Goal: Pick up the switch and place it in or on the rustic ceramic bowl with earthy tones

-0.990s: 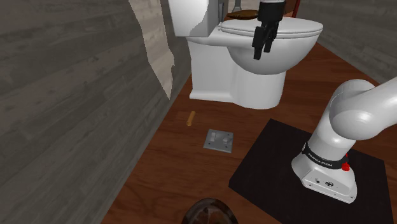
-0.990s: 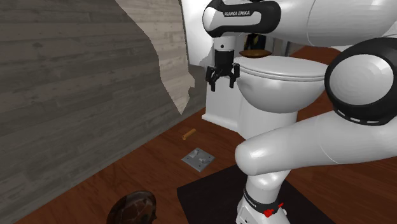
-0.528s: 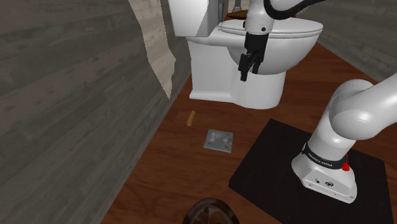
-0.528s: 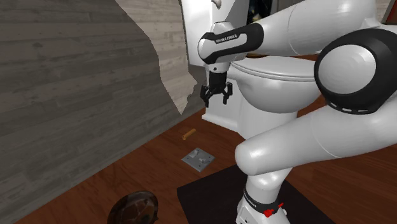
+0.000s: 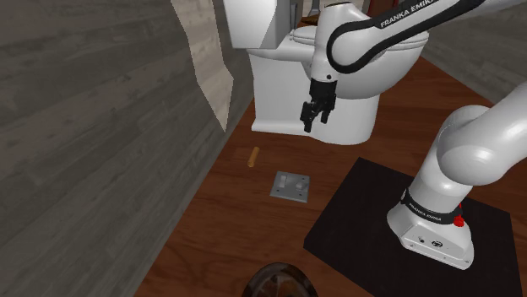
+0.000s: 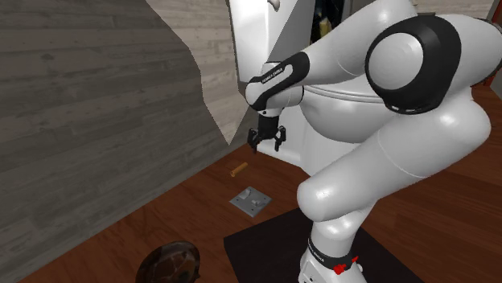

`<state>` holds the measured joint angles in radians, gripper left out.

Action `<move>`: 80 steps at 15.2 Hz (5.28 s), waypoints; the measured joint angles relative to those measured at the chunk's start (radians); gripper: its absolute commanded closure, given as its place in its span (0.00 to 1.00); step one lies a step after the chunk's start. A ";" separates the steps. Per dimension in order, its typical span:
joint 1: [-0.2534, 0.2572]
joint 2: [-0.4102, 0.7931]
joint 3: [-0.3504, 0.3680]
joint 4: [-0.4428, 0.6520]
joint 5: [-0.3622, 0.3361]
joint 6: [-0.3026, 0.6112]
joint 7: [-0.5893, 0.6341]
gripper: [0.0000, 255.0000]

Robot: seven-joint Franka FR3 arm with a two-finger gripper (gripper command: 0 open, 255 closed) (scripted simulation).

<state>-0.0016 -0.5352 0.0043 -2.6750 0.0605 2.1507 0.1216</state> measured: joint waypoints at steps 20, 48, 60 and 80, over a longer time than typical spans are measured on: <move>0.027 0.814 0.057 0.127 0.315 0.717 -0.069 0.00; 0.029 0.865 0.074 0.143 0.335 0.754 -0.073 1.00; 0.066 0.672 0.015 0.109 0.241 0.596 0.017 1.00; 0.101 0.403 0.044 0.076 0.147 0.374 0.189 1.00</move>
<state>0.0993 -0.1320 0.0482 -2.5992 0.2072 2.5245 0.3109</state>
